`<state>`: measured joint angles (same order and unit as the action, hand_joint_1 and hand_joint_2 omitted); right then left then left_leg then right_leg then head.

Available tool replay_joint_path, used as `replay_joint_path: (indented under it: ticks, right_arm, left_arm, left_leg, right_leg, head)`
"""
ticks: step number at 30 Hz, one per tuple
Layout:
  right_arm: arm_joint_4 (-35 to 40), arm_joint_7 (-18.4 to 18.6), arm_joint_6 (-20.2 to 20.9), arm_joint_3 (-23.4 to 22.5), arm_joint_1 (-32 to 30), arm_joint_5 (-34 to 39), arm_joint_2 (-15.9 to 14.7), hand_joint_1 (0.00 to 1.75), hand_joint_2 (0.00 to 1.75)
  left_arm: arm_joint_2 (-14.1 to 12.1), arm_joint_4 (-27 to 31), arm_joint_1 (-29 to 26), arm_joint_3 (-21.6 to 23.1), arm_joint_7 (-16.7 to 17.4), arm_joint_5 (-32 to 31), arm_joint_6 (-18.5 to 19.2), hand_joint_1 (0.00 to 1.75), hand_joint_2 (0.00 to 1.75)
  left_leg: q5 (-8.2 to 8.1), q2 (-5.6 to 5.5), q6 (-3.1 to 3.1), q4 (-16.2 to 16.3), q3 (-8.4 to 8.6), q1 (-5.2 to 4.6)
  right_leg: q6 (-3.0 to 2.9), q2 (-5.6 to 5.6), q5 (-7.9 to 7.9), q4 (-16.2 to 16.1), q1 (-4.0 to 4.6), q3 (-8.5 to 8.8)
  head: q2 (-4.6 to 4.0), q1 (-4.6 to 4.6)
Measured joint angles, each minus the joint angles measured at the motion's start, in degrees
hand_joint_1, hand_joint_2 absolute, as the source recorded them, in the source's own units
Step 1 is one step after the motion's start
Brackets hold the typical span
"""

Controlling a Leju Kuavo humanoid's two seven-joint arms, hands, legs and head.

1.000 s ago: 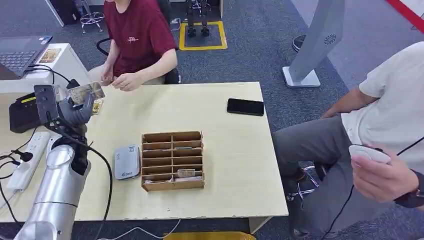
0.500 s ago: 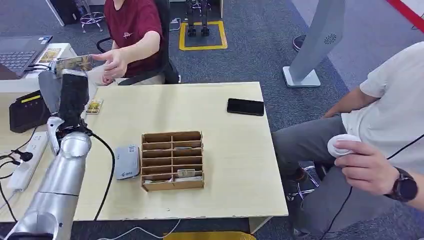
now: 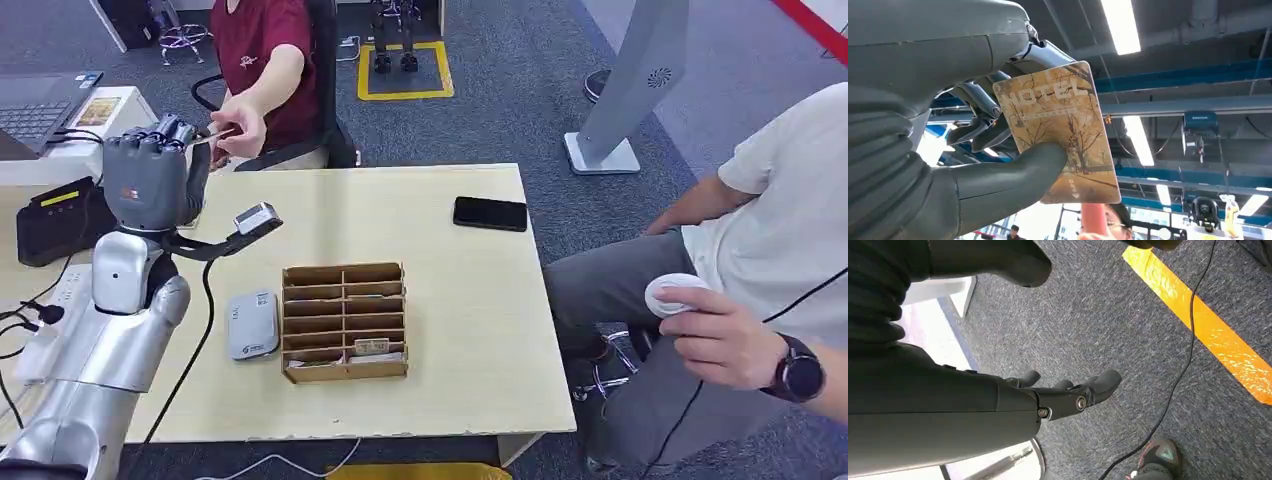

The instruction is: Pass the card to the sensor for recognition and then transmit it.

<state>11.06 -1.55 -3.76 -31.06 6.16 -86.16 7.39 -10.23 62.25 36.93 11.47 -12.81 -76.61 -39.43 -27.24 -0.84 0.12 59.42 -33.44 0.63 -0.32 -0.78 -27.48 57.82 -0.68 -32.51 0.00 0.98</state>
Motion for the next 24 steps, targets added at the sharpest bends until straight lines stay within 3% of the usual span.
replay_joint_path:
  ticks: [9,10,24]
  right_arm:
    - [0.13,-0.37,-0.37,0.79,0.05,0.04,0.02,0.0,1.75]
    - [0.15,-0.37,-0.42,0.79,0.05,0.07,0.02,0.0,1.75]
    - [0.24,0.37,-0.42,0.83,0.07,0.15,0.02,0.0,1.75]
  left_arm:
    - [0.04,-2.54,0.66,0.66,-0.59,2.03,0.0,1.75,1.75]
    - [0.09,-2.84,0.73,0.77,-0.61,2.19,0.0,0.0,1.75]
    - [0.48,-8.96,2.88,3.74,0.7,7.28,0.57,0.0,1.75]
  left_leg:
    - [0.0,0.0,0.0,0.0,0.0,0.0]
    - [0.0,0.0,0.0,0.0,0.0,0.0]
    - [0.0,0.0,0.0,0.0,-0.02,0.0]
  right_leg:
    - [0.0,0.01,0.0,0.0,0.0,-0.02]
    - [0.0,0.0,0.0,0.0,0.0,-0.02]
    - [0.0,0.0,0.0,0.0,0.0,-0.04]
  head:
    - [0.0,0.0]
    - [0.0,0.02]
    - [0.0,0.0]
